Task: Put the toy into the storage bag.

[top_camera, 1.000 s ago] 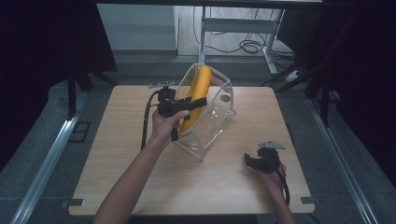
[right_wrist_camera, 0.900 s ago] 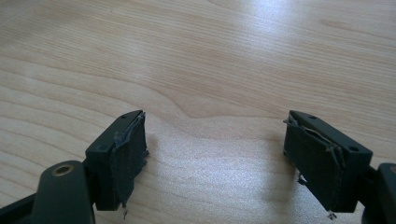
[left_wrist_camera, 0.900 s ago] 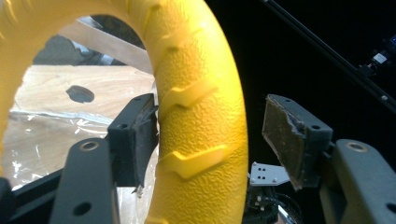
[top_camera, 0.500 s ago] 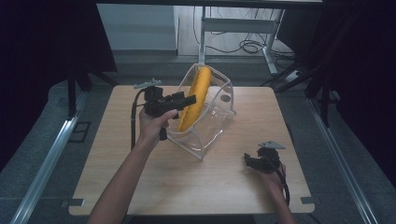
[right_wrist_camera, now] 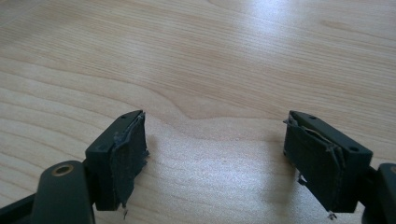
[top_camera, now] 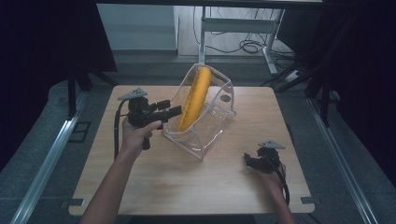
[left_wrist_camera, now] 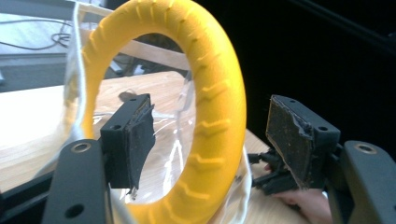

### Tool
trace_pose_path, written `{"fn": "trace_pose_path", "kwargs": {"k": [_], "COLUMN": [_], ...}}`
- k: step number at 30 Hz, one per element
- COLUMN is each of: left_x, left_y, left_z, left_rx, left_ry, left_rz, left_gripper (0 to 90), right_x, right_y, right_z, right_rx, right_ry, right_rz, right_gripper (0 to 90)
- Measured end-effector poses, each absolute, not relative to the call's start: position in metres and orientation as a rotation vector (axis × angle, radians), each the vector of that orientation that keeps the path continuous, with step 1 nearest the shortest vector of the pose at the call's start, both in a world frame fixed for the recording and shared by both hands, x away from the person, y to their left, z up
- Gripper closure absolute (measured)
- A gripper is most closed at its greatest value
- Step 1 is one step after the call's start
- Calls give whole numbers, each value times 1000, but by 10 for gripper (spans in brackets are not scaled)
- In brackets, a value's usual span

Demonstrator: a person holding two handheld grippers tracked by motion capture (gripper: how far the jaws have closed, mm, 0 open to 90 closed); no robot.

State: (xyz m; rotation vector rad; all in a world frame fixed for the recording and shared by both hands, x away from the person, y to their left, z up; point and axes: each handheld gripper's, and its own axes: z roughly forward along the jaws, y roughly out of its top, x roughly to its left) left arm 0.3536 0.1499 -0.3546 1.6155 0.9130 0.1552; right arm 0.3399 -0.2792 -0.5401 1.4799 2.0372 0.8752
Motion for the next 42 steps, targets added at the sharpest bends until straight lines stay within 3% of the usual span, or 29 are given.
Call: {"fn": "trace_pose_path", "kwargs": {"k": [7, 25, 42], "left_x": [338, 299, 301], "left_y": [161, 185, 188], "left_z": [-362, -397, -412], "left_rx": [1687, 1708, 1728], "left_ry": [921, 966, 986], "left_rz": [247, 296, 269], "left_gripper": [315, 322, 322], "right_x": [340, 340, 340], "right_y": [-279, -279, -279], "right_z": [-540, -540, -540], "right_rx": [1479, 1482, 1480], "right_ry": [2038, 2036, 2035], "right_rz": [872, 874, 872], "right_gripper": [213, 213, 213]}}
